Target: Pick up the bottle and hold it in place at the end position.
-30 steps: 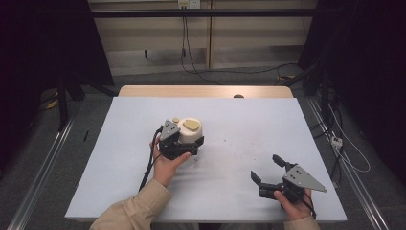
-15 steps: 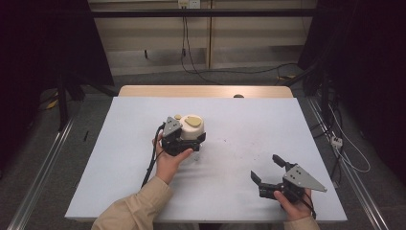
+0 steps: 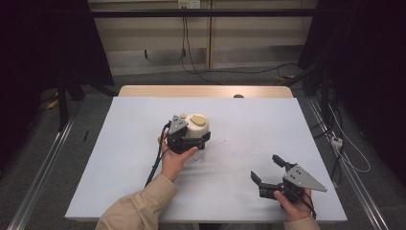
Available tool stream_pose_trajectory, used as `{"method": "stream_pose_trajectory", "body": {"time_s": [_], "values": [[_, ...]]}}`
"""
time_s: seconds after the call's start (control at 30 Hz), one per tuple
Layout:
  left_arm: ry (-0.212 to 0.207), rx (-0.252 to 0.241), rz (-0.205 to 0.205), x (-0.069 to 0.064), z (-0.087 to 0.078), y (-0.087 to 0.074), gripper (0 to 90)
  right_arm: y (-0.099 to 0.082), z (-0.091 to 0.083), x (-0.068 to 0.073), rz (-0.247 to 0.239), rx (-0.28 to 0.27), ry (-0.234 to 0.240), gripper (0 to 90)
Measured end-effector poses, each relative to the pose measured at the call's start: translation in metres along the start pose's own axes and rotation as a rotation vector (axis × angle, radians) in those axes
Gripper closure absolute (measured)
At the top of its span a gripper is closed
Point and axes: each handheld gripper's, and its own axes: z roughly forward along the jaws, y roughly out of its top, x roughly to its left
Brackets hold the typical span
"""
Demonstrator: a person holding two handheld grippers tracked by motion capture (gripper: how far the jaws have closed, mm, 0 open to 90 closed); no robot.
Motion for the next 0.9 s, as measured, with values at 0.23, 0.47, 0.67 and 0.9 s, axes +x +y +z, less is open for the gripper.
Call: {"method": "stream_pose_trajectory", "body": {"time_s": [0.23, 0.47, 0.67, 0.9], "values": [[0.000, -0.011, 0.007, -0.005, 0.008, 0.006, 5.6, 0.000, 0.000, 0.001, 0.002, 0.002, 0.005, 4.7], [0.011, 0.002, 0.011, -0.007, 0.016, 0.006, 5.6, 0.000, 0.000, 0.001, 0.000, 0.001, 0.011, 4.7], [0.009, 0.000, 0.020, -0.011, 0.021, 0.010, 5.7, 0.000, 0.000, 0.001, -0.001, 0.001, 0.007, 4.7], [0.018, -0.004, 0.008, -0.014, 0.026, 0.011, 5.7, 0.000, 0.000, 0.001, -0.003, -0.001, 0.011, 4.7]]}}
